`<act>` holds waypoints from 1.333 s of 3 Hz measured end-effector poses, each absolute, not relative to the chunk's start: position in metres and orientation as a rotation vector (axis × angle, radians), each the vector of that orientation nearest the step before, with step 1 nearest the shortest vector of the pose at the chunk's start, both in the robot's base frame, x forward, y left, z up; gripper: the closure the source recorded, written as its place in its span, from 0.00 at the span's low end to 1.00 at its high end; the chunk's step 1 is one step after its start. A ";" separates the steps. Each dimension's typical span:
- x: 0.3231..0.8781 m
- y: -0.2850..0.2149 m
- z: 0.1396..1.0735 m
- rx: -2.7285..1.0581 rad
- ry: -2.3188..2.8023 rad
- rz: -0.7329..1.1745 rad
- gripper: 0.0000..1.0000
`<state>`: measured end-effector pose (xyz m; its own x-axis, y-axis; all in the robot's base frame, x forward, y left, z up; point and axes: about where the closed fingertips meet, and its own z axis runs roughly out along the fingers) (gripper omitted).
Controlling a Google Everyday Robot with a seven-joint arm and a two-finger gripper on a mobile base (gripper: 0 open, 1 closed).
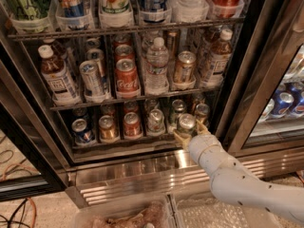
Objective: Pick green can from bottom shelf of fridge
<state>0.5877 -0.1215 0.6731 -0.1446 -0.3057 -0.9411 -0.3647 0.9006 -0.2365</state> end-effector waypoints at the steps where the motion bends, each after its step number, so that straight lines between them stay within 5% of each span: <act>1: 0.566 -0.114 0.670 -0.509 1.791 0.213 1.00; 3: 0.569 -0.133 0.677 -0.268 1.787 0.561 1.00; 4: 0.552 -0.152 0.677 -0.297 1.741 0.574 1.00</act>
Offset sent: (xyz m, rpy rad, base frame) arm -0.1133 0.1046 0.0127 0.4074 0.2747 0.7024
